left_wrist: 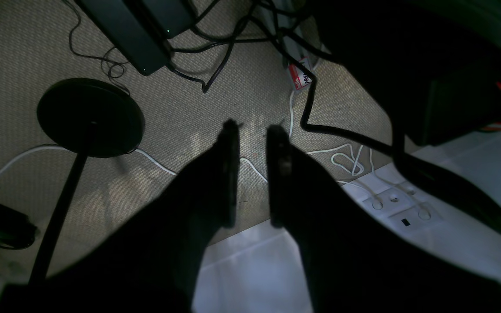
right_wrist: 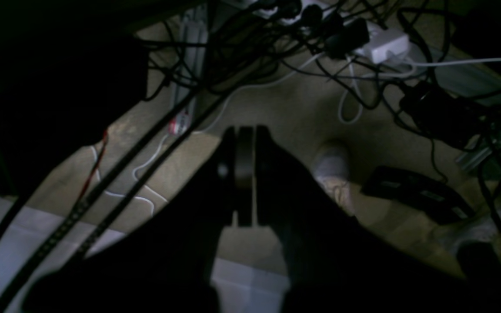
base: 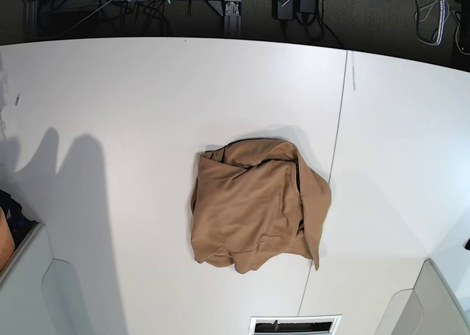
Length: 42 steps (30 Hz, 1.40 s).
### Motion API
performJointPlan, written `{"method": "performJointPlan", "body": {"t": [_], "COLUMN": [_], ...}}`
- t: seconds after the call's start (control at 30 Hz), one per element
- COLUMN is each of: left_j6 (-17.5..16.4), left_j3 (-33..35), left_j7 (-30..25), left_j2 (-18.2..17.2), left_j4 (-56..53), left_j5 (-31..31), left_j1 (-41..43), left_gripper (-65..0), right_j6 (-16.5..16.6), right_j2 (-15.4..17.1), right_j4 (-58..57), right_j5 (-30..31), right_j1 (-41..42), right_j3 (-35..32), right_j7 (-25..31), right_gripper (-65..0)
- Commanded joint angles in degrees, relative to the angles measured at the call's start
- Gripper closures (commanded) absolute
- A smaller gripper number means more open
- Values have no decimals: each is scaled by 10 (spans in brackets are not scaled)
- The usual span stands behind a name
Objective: Layout the t-shirt on the table in an organized manner, then fold the t-shirt properly
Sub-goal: 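Move both arms from rest toward the crumpled tan t-shirt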
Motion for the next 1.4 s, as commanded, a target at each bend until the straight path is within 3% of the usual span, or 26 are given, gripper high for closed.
{"method": "performJointPlan", "body": {"t": [0.0,0.43,0.73,1.0,1.37], "left_j6": [-6,-6,-6,-8,-137], "left_j3": [0,0,-17,-133,-269], "left_j7": [-2,-4,-4,-3,27], "left_j2": [3,-2,-52,-61,-71], "left_j4": [3,61,288,501,774], "left_j5": [-1,1,1,1,-41], "left_j1": [2,60,190,308,436], "left_gripper": [-114,-114,-114,-114,-114], "right_j6": [-2,-2,-2,-2,-2], "right_j2": [3,6,30,68,163], "right_j4": [5,35,163,356,668], "right_j5": [-2,-5,-23,-19,-19], "right_j1": [-5,-47,-149,-259,-406], "right_j3": [1,1,1,1,1], "right_j7": [5,4,4,4,3], "right_gripper": [-4,-4,-4,-4,-4]}}
